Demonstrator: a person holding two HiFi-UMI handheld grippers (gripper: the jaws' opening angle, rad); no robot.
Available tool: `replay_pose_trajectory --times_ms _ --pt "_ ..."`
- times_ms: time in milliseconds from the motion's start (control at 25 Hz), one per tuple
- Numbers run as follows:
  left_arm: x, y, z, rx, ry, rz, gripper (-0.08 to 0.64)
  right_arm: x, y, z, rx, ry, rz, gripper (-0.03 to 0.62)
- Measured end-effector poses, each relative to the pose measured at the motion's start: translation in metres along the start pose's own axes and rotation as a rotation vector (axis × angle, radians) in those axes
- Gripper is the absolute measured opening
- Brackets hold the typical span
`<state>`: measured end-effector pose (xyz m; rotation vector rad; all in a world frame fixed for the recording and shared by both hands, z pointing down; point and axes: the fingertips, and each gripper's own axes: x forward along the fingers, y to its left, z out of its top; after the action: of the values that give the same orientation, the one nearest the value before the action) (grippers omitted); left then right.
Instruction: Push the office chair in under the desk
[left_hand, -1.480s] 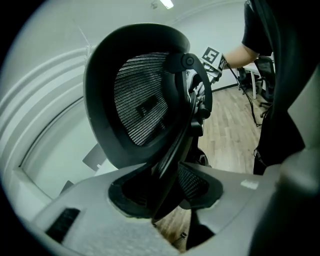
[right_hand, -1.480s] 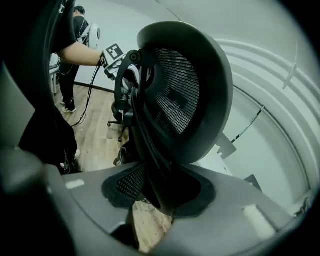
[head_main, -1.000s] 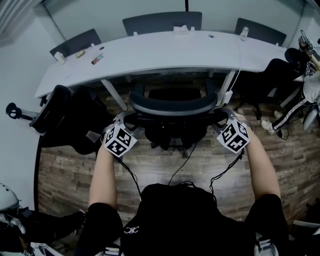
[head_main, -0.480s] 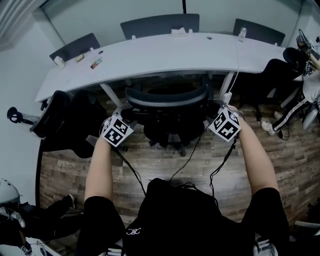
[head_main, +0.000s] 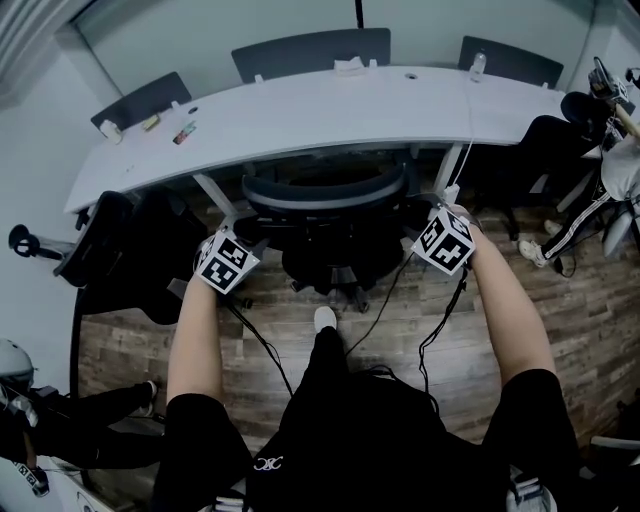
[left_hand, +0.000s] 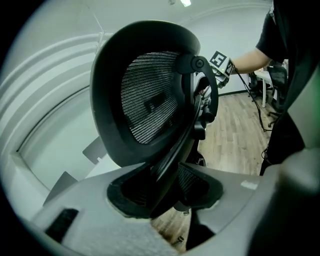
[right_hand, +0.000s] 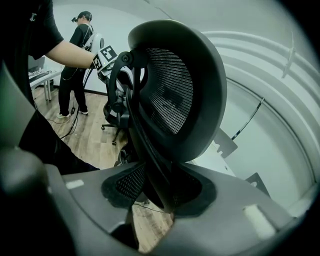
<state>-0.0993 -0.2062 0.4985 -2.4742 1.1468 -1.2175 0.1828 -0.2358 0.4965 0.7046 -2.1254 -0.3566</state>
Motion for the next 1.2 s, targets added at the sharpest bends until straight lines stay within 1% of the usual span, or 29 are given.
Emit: replay_pose_trajectory --times_ms 200,440,720,880,1040,1080,1200 --pt "0.010 0.016 0.003 0.006 -0.013 -0.011 0.172 0.010 -0.016 0.005 0.004 0.005 0.011 0.173" --pt "0.015 0.019 0.001 0.023 -0.038 -0.007 0.172 0.016 -0.015 0.003 0.000 -0.017 0.007 0.172" --pt "0.028 0.028 0.003 0.032 -0.065 -0.001 0.172 0.025 -0.028 0.001 0.005 0.001 -0.001 0.172" --pt "0.046 0.039 0.015 0.030 -0.072 -0.003 0.172 0.031 -0.047 -0.006 0.019 0.019 0.001 0.172" --pt "0.052 0.036 0.000 0.035 -0.076 0.012 0.172 0.044 -0.037 -0.010 0.020 0.024 -0.019 0.175" --pt "0.056 0.039 0.003 0.033 -0.075 0.013 0.172 0.048 -0.044 -0.011 0.024 0.022 -0.022 0.176" --pt "0.073 0.062 0.024 0.021 -0.067 0.017 0.172 0.057 -0.084 -0.010 0.040 0.019 -0.025 0.178"
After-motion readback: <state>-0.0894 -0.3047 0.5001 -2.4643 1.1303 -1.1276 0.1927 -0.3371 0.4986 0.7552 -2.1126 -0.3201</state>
